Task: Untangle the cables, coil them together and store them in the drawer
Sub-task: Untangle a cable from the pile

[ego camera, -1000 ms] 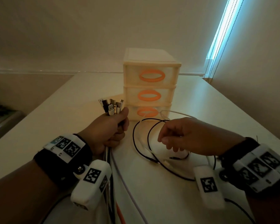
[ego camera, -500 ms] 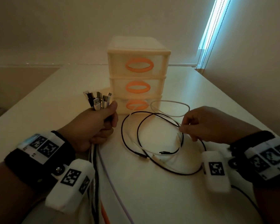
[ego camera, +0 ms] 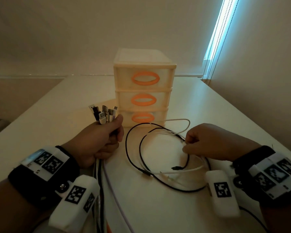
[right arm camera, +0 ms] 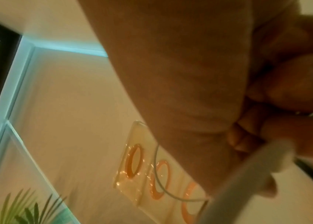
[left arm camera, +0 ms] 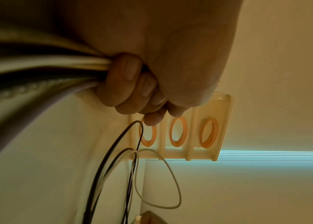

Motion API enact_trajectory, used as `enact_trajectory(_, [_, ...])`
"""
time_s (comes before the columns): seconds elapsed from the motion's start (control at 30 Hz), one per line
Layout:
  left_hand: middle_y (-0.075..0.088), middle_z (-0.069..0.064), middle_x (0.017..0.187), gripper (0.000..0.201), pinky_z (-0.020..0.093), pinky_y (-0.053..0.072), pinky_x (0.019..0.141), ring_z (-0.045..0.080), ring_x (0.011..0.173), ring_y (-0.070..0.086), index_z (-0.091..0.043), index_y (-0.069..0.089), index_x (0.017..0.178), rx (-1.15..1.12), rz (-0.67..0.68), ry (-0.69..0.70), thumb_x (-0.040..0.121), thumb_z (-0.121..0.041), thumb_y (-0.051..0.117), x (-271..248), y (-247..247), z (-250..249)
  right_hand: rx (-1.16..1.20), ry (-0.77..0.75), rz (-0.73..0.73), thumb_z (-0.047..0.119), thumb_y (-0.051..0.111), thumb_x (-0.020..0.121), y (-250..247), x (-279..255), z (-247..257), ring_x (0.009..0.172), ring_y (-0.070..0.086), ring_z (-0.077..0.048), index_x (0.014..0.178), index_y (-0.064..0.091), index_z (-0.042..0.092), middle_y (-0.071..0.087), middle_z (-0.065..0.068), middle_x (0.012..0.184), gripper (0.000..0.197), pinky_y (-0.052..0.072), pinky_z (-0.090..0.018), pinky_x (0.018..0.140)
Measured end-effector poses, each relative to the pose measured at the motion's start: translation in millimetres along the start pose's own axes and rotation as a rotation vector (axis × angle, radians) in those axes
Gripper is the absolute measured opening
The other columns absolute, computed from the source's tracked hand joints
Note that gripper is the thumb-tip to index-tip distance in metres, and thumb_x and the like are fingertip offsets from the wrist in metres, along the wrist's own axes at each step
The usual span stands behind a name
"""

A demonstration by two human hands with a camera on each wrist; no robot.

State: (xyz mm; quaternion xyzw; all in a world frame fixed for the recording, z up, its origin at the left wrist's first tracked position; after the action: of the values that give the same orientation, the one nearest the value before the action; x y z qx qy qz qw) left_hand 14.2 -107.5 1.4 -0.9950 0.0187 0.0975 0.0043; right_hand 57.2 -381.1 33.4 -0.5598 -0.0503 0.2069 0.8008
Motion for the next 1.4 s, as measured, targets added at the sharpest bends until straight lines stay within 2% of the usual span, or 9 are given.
enact_trajectory(0.17, [0.016, 0.002, 0.059, 0.053, 0.015, 0.011, 0.04, 0.011, 0.043, 0.013, -0.008, 0.051, 0.071, -0.025, 0.008, -0.004, 0.098, -0.054, 0.048, 0.2, -0.2, -0.2, 1.036, 0.005, 0.023, 0.017, 0.067, 0.088, -24.1, -7.6, -0.7, 0.06, 0.068, -0.026, 0.086, 0.06, 0.0, 0.072, -0.02, 0.076, 0.019, 0.054, -0.037, 0.062])
enact_trajectory(0.27, [0.017, 0.001, 0.058, 0.053, 0.015, 0.011, 0.04, 0.011, 0.043, 0.014, -0.009, 0.051, 0.071, -0.053, 0.003, -0.017, 0.098, -0.054, 0.047, -0.3, -0.6, -0.2, 1.658, -0.088, 0.132, 0.022, 0.095, 0.053, -36.9, -12.3, 2.3, 0.059, 0.067, -0.015, 0.083, 0.062, 0.013, 0.065, -0.003, 0.066, 0.045, 0.056, -0.025, 0.051])
enact_trajectory(0.37, [0.019, 0.0, 0.057, 0.053, 0.015, 0.01, 0.04, 0.01, 0.042, 0.015, -0.009, 0.051, 0.071, -0.116, -0.019, -0.027, 0.099, -0.054, 0.047, -3.1, -2.9, -1.0, 2.041, -0.131, -0.121, 0.009, 0.094, 0.049, -50.5, -12.8, 12.5, 0.055, 0.06, -0.002, 0.085, 0.064, 0.016, 0.055, 0.007, 0.068, 0.047, 0.049, -0.015, 0.046])
enact_trajectory(0.53, [0.016, 0.002, 0.061, 0.052, 0.018, 0.01, 0.041, 0.011, 0.044, 0.014, -0.004, 0.063, 0.083, -0.245, -0.046, 0.084, 0.1, -0.051, 0.047, -15.9, -0.5, -16.4, 1.593, -0.287, -0.468, 0.006, 0.06, 0.095, -36.3, -23.2, 85.6, 0.059, 0.061, -0.013, 0.106, 0.068, 0.012, 0.07, -0.007, 0.084, 0.014, 0.051, -0.021, 0.052])
enact_trajectory(0.67, [0.016, 0.002, 0.06, 0.045, 0.02, 0.009, 0.042, 0.013, 0.047, 0.011, -0.015, 0.075, 0.092, -0.344, 0.009, 0.182, 0.1, -0.049, 0.047, -34.3, 10.5, -33.5, 1.053, -0.431, -0.432, 0.005, 0.069, 0.092, 6.3, -20.1, 141.2, 0.055, 0.069, -0.02, 0.107, 0.057, 0.02, 0.071, -0.005, 0.087, 0.025, 0.052, -0.025, 0.048])
enact_trajectory(0.8, [0.02, 0.002, 0.057, 0.042, 0.02, 0.013, 0.042, 0.013, 0.046, 0.015, -0.021, 0.07, 0.073, -0.258, 0.037, 0.164, 0.097, -0.051, 0.051, -40.0, 16.6, -33.5, 1.034, -0.401, -0.35, 0.003, 0.073, 0.087, 26.5, -9.7, 142.4, 0.05, 0.068, -0.027, 0.099, 0.043, 0.018, 0.072, -0.008, 0.083, 0.035, 0.05, -0.03, 0.042])
enact_trajectory(1.07, [0.014, 0.003, 0.063, 0.033, 0.02, 0.014, 0.04, 0.01, 0.046, 0.014, -0.028, 0.079, 0.089, -0.21, 0.099, 0.189, 0.096, -0.045, 0.052, -42.0, 22.3, -32.7, 0.968, -0.422, -0.386, 0.006, 0.074, 0.087, 24.2, -13.5, 131.6, 0.049, 0.067, -0.024, 0.096, 0.042, 0.016, 0.075, -0.006, 0.084, 0.035, 0.053, -0.032, 0.043])
enact_trajectory(1.23, [0.014, 0.004, 0.064, 0.036, 0.022, 0.013, 0.037, 0.01, 0.043, 0.017, -0.008, 0.066, 0.088, -0.307, -0.014, 0.291, 0.102, -0.037, 0.049, -40.2, 7.1, -40.3, 0.781, -0.375, -0.338, 0.032, 0.07, 0.091, 29.9, -10.4, 125.0, 0.048, 0.062, -0.013, 0.094, 0.051, 0.025, 0.07, -0.005, 0.071, 0.02, 0.051, -0.025, 0.048])
enact_trajectory(1.4, [0.014, -0.001, 0.061, 0.037, 0.02, 0.018, 0.035, 0.007, 0.043, 0.019, -0.013, 0.056, 0.078, -0.53, -0.135, 0.329, 0.105, -0.037, 0.047, -29.1, -27.1, -44.1, 0.489, -0.403, -0.12, 0.033, 0.058, 0.098, 30.6, -0.6, 108.1, 0.054, 0.054, -0.003, 0.08, 0.068, 0.028, 0.061, 0.011, 0.06, 0.022, 0.045, -0.023, 0.057])
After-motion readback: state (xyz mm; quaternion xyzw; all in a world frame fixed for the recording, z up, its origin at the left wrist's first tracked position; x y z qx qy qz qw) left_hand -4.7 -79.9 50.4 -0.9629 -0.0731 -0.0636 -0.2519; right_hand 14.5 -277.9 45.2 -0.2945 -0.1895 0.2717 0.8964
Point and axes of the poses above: each hand's wrist, its own x-axis towards the middle knuckle, its own y-axis out of the palm, z = x × y, the point moved 4 cm from there along x, towards the middle knuckle
